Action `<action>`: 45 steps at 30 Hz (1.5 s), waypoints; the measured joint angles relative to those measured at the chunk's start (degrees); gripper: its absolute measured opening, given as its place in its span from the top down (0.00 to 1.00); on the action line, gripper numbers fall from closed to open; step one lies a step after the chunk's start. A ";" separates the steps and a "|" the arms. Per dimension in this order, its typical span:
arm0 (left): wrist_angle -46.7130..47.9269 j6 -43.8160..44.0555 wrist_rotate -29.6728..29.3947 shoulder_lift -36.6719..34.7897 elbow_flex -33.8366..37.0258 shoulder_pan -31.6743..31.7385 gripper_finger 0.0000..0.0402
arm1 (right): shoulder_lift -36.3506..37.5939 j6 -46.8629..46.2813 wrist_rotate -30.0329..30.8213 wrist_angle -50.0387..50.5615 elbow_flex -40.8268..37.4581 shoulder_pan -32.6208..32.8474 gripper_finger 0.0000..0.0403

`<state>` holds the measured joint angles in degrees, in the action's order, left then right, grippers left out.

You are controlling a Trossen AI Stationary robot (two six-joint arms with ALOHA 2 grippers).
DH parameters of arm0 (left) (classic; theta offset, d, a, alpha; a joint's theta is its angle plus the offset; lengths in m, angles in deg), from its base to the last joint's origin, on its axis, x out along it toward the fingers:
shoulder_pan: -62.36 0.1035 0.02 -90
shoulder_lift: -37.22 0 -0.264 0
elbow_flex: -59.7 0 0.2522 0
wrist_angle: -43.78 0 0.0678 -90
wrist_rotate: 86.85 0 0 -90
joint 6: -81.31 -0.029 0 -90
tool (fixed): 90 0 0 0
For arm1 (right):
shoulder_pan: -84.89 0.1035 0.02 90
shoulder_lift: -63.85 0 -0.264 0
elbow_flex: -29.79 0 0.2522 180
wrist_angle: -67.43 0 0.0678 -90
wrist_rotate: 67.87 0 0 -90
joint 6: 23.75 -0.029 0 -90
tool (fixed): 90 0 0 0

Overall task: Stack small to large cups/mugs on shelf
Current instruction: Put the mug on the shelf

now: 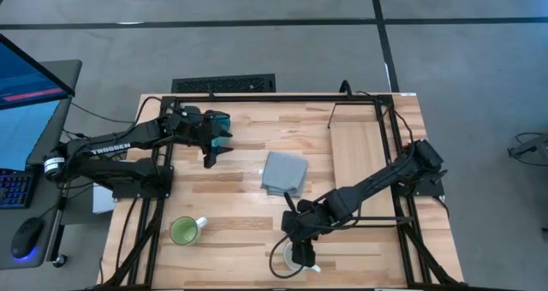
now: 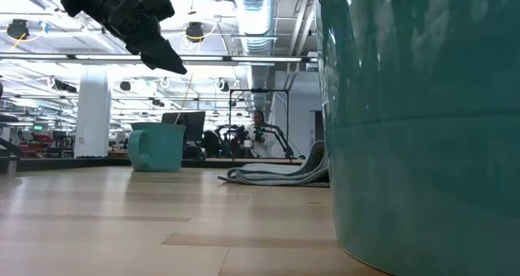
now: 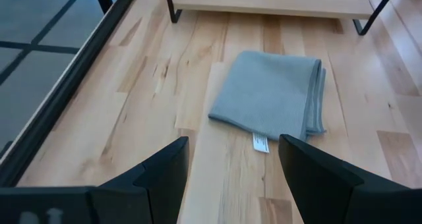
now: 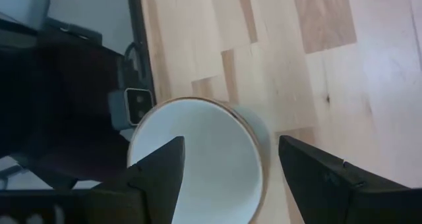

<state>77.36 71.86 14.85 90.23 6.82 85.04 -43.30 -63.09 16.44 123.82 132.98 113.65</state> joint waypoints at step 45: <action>2.50 -0.52 -0.02 0.00 0.00 -0.04 0.44 | 0.03 -5.74 2.75 5.97 -0.04 0.23 0.33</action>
<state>79.86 71.34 14.83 90.23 6.82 85.00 -43.26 -68.83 19.19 129.79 132.94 113.88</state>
